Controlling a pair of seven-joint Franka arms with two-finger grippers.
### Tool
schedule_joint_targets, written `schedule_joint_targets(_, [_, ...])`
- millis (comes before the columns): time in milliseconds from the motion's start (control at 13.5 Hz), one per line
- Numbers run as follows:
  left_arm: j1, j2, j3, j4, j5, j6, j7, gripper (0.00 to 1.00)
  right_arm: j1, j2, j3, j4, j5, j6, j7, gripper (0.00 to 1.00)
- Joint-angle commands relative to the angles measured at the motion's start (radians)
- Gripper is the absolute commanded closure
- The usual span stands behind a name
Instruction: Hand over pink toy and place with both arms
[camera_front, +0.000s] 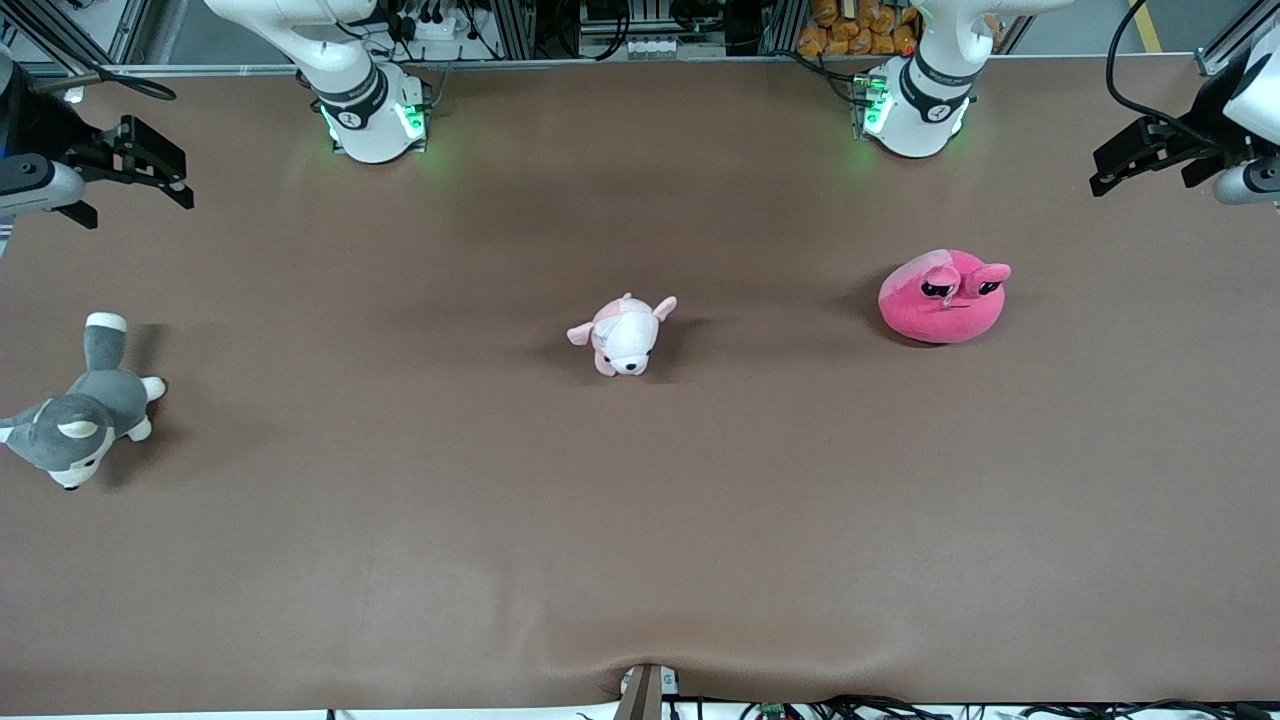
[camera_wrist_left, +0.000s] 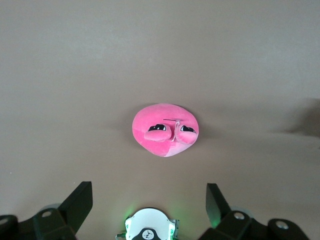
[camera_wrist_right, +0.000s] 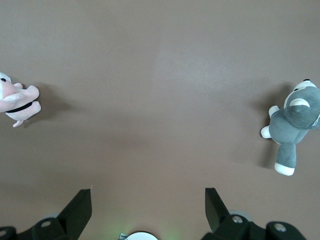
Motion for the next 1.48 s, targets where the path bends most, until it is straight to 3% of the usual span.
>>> schedule_joint_targets(0, [0.005,0.007,-0.001,0.025,0.022,-0.027,0.023,0.0,-0.022,0.01,0.01,0.025,0.017,-0.017,-0.006,0.0])
schedule_joint_targets(370, [0.002,0.051,-0.001,0.084,0.048,-0.026,0.017,0.0,-0.023,0.01,0.01,0.025,0.019,-0.017,-0.006,0.0])
schedule_joint_targets(1407, [0.025,0.039,-0.007,0.033,0.023,-0.015,0.0,0.0,-0.025,0.01,0.01,0.025,0.02,-0.016,-0.006,0.0])
